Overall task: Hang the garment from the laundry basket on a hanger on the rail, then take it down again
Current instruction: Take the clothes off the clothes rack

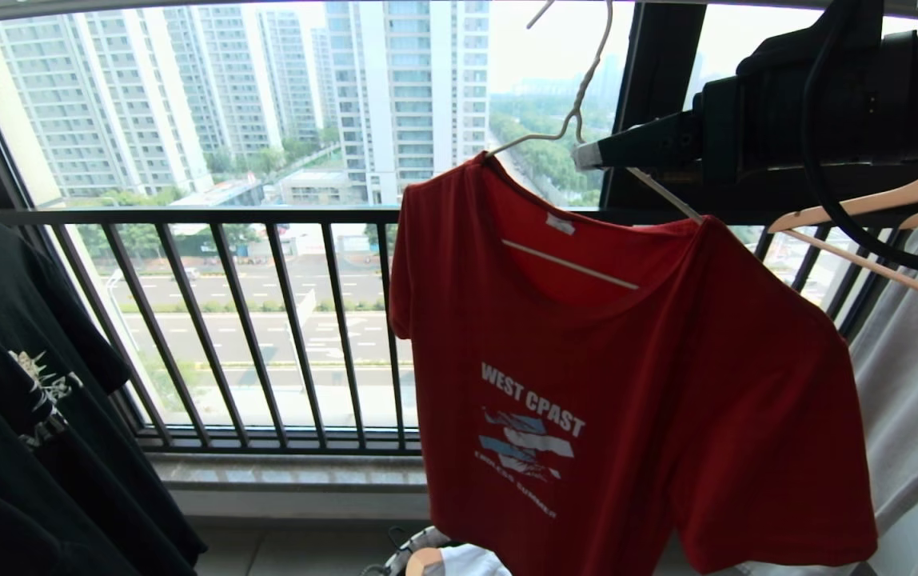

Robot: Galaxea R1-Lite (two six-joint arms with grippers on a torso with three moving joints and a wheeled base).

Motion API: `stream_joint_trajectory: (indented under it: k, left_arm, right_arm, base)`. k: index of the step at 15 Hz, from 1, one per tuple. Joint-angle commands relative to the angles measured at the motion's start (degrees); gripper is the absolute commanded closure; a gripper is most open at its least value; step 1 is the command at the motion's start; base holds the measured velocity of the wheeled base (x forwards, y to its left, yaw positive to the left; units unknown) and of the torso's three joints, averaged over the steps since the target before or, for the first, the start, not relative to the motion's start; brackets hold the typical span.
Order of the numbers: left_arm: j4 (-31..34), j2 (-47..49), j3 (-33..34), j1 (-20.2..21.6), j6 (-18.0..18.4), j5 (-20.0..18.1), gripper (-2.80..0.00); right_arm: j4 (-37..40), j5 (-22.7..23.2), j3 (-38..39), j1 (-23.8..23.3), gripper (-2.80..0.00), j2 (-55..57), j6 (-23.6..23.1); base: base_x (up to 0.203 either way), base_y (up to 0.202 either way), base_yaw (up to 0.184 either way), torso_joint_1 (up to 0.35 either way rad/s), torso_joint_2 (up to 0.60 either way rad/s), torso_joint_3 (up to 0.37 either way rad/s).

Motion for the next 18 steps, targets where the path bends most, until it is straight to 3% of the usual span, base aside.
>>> stream_joint_trajectory:
  k: [1,12,13,18]
  left_arm:
    - [-0.03,0.00,0.01,0.01,0.01,-0.01,0.00]
    - [-0.03,0.00,0.01,0.01,0.01,-0.01,0.00]
    - [0.06,0.00,0.01,0.01,0.01,0.00,0.00]
    - [0.06,0.00,0.01,0.01,0.01,-0.01,0.00]
  right_arm:
    - [0.06,0.59,-2.57,0.13,-2.80,3.54,-0.12]
    - [-0.03,0.55,-8.75,0.47,-2.80,9.41,0.00]
    - [-0.03,0.55,-8.77,0.47,0.00,9.50,0.00]
    - [-0.03,0.55,-9.21,0.47,0.00,10.73,-0.09]
  base:
    - [0.000,0.000,0.000,0.000,0.00,0.000]
    - [0.000,0.000,0.000,0.000,0.00,0.000]
    - [0.000,0.000,0.000,0.000,0.00,0.000]
    - [0.000,0.000,0.000,0.000,0.00,0.000]
